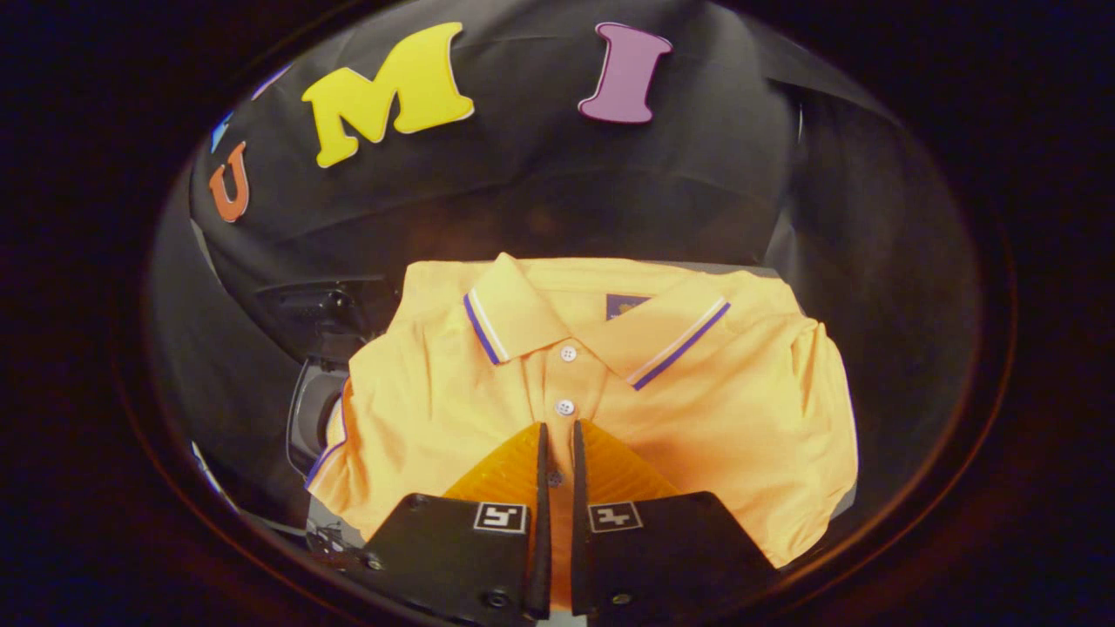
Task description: Put the clothes into the washing machine and then close the washing machine lid.
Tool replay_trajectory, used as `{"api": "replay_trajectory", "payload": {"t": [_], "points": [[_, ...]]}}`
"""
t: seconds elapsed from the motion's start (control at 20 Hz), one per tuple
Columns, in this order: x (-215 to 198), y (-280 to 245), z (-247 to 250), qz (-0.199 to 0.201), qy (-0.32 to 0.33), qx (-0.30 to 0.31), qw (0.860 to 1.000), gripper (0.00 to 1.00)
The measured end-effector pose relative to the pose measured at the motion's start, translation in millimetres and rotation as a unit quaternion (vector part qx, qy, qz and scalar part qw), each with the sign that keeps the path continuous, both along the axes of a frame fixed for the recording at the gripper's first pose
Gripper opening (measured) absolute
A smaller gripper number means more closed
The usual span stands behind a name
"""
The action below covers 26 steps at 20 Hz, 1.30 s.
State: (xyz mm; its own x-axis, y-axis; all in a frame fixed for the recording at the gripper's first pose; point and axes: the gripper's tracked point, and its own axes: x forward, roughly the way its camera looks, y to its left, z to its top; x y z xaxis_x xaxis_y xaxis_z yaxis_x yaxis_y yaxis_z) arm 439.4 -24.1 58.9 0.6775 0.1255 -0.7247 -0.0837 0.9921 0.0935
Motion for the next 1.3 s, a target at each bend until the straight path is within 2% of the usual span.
{"api": "replay_trajectory", "payload": {"t": [0.05,0.35,0.45,0.6,0.9,1.3], "points": [[0,1,-2,-0.004,0.008,0.006,1.000,0.08],[0,0,-1,-0.021,0.042,0.017,0.999,0.07],[1,-1,-1,-0.038,0.056,0.022,0.997,0.07],[1,0,2,-0.040,0.051,0.010,0.998,0.07],[6,6,53,-0.034,-0.023,-0.061,0.997,0.07],[3,27,157,-0.025,-0.117,-0.074,0.990,0.07]]}}
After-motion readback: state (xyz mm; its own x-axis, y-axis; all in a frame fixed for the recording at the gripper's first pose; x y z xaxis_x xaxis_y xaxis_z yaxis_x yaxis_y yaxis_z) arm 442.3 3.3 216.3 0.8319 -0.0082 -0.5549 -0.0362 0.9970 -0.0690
